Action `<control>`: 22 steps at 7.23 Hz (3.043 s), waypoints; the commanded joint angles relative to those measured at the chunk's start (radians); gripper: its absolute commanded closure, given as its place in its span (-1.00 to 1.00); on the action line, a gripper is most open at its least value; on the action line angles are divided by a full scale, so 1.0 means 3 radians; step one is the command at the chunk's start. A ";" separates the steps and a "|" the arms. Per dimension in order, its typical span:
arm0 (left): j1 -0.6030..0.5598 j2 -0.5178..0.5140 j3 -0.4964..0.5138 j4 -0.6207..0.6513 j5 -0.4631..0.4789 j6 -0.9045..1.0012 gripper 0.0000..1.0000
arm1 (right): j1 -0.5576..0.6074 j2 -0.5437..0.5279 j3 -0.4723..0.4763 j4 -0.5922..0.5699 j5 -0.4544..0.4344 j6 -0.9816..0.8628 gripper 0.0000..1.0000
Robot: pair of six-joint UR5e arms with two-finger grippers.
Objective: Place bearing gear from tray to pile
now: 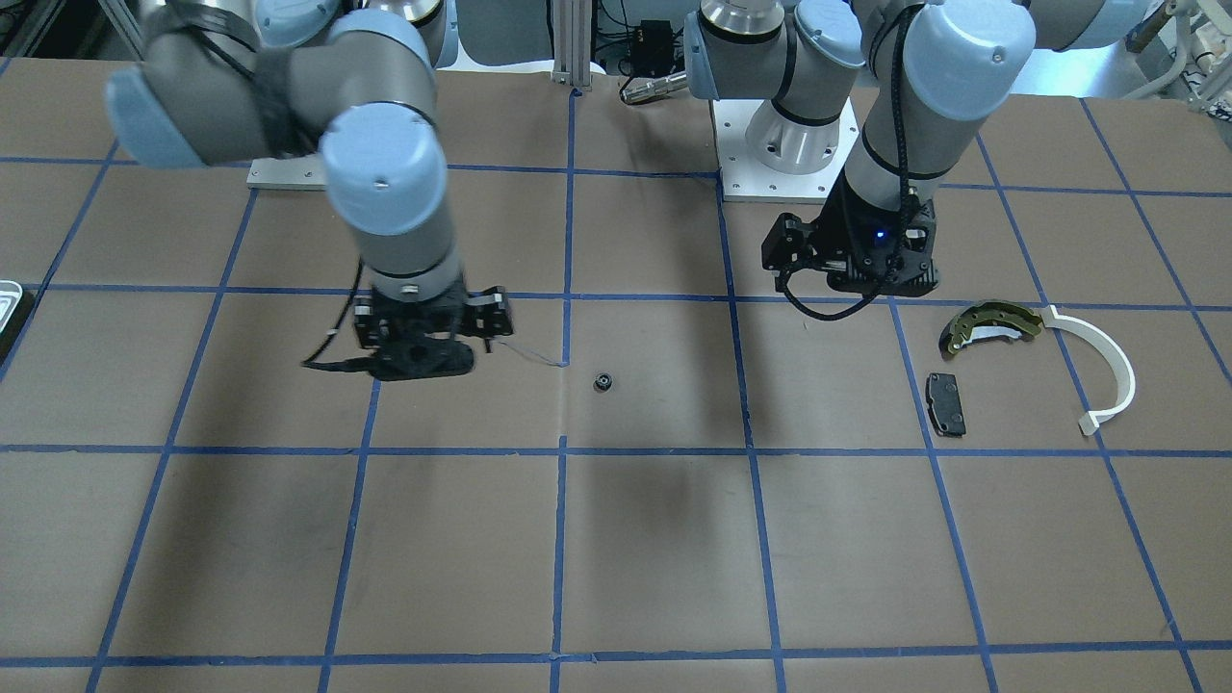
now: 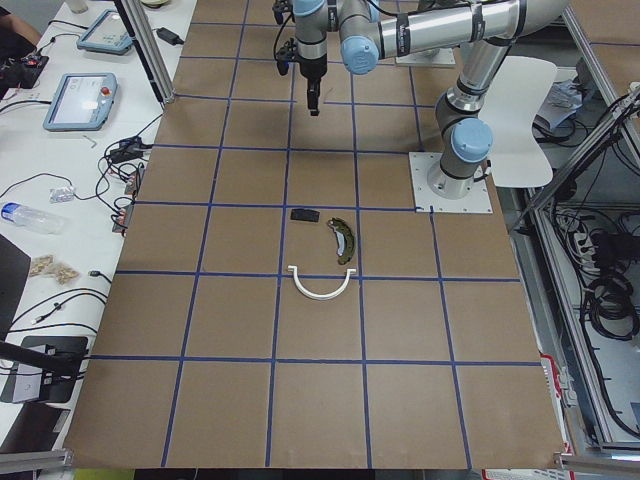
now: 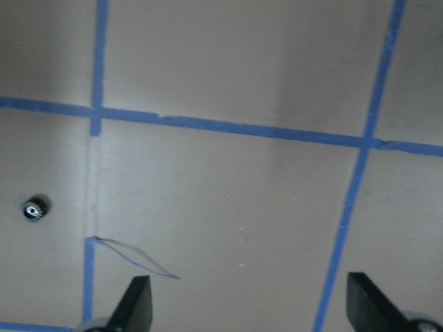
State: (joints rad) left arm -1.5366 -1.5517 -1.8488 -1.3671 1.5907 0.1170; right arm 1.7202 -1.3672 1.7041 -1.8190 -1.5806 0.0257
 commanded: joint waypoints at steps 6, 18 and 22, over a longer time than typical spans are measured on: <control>-0.1115 -0.1090 -0.0040 0.1170 -0.0132 -0.1084 -1.00 | -0.3007 0.0433 -0.0060 -0.0728 -0.0192 -0.4234 -1.00; -0.1346 -0.1531 -0.0065 0.1392 -0.0092 -0.1091 0.17 | -0.3453 0.1259 -0.0317 -0.1116 0.0084 -0.4662 -0.41; -0.1326 -0.1521 -0.0009 0.1361 -0.0087 -0.1091 1.00 | -0.3453 0.1285 -0.0327 -0.1116 0.0079 -0.4657 0.03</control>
State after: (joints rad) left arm -1.9382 -2.0134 -1.8609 -0.9558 1.5635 -0.2108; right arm 0.6841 -0.9825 1.6059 -2.1536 -1.5568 -1.3725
